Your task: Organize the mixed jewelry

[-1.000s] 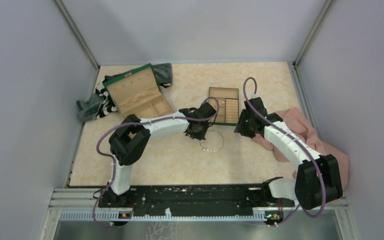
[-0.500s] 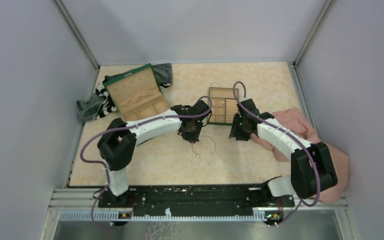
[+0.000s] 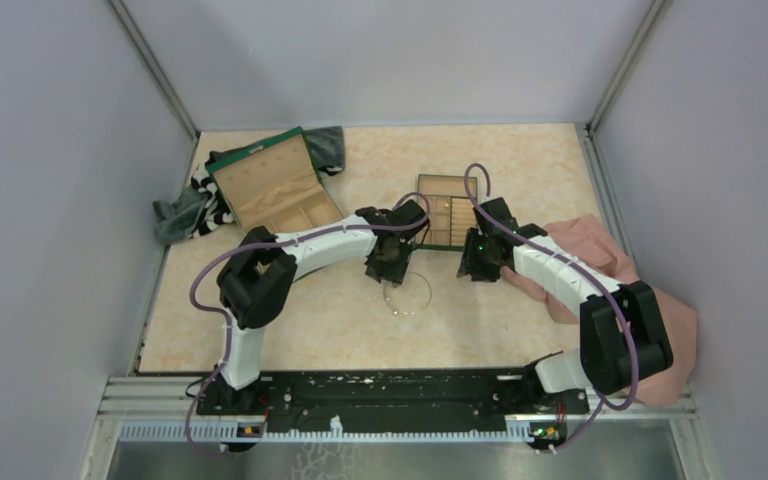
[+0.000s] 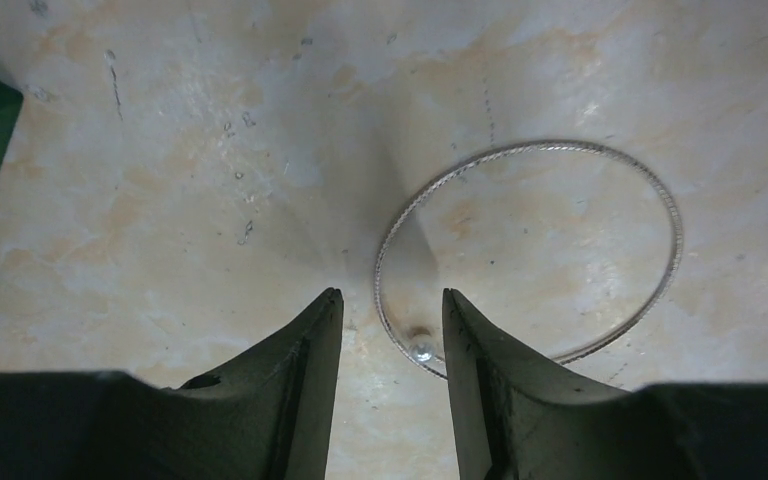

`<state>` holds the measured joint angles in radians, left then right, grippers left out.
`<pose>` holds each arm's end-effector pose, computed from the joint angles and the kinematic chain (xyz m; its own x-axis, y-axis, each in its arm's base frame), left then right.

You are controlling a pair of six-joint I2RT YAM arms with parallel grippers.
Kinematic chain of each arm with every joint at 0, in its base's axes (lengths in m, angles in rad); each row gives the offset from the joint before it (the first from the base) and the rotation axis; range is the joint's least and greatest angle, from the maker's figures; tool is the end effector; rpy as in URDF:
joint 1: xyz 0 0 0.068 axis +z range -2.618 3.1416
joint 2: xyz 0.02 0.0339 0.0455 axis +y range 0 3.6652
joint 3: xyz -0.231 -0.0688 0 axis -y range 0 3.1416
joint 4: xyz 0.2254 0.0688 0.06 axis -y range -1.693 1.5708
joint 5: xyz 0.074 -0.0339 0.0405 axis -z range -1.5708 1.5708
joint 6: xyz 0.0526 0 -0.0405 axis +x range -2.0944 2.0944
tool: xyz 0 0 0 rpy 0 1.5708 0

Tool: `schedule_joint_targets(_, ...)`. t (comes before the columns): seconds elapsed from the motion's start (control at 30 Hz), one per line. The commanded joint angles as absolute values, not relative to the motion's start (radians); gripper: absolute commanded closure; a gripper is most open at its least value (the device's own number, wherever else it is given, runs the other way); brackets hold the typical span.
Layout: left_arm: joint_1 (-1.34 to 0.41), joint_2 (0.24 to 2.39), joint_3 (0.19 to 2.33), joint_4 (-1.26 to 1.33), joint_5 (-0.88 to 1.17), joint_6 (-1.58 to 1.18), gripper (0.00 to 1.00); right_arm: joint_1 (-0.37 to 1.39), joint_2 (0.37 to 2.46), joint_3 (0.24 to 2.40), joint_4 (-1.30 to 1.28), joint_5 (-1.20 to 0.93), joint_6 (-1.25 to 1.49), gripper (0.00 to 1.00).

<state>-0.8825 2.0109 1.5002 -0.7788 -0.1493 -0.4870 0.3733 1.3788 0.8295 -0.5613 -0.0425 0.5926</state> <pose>0.2470 -0.2880 0.1436 -0.8844 0.3468 -0.3122 0.3662 0.9305 -0.0036 0.2373 0.0953 0.1604 -0.9053 0.2447 -0.3471 0.1491 0.9485 0.2796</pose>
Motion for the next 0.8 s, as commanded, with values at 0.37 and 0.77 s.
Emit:
schedule_joint_targets(0.37, -0.878, 2.031, 1.358, -0.769, -0.134, -0.577, 0.8, 0.38, 1.365, 0.845, -0.524, -0.043, 0.572, 0.61)
schedule_joint_targets(0.77, -0.876, 1.827, 1.35, -0.662, -0.222, -0.574, 1.0, 0.38, 1.262, 0.78, -0.349, -0.243, 0.58, 0.6)
